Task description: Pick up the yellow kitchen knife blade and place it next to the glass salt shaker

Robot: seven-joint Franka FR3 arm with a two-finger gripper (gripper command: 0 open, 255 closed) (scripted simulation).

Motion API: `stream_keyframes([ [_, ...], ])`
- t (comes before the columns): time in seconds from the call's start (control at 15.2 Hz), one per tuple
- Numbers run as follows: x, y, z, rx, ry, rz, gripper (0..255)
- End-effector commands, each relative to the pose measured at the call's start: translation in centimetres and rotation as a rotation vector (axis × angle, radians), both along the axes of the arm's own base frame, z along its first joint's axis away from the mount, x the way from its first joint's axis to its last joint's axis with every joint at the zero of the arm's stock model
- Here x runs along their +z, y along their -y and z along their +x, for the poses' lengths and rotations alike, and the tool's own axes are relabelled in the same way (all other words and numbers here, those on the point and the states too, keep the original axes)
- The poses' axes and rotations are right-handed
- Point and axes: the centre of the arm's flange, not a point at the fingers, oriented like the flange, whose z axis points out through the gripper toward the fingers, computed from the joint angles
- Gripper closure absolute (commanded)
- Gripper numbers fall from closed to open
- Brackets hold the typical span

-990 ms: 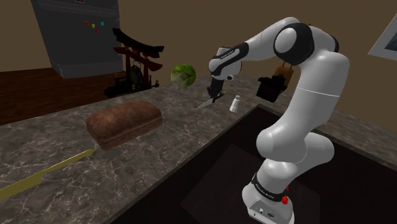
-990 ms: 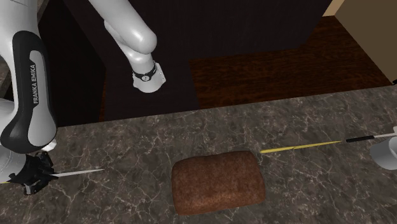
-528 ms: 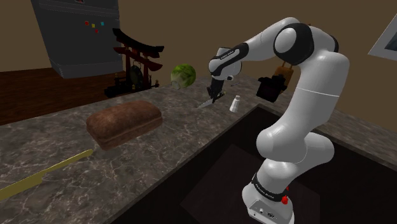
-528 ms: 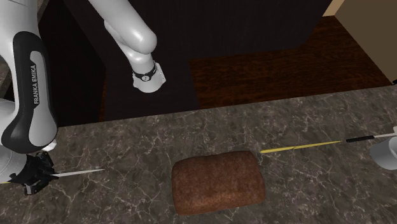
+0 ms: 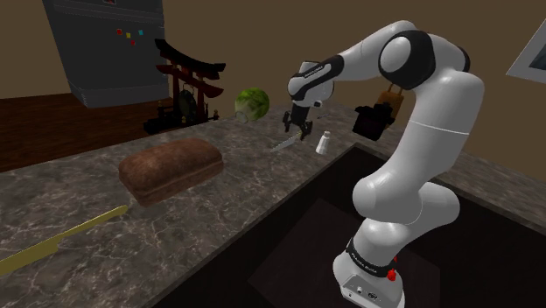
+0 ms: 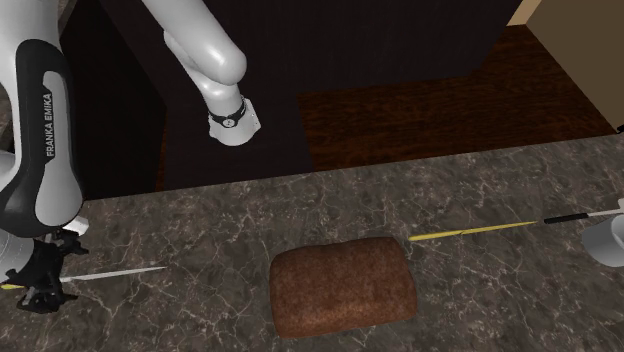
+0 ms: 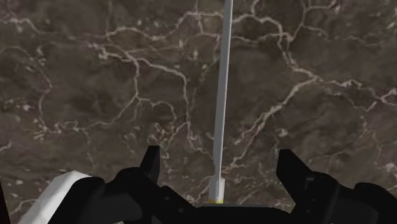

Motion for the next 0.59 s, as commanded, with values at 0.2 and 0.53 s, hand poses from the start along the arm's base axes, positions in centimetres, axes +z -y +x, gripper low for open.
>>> stream_keyframes([
  [0.2,3.4,-0.1,0.2,0.000,-0.001,0.001,0],
  [0.53,3.4,-0.1,0.2,0.000,-0.001,0.000,0],
])
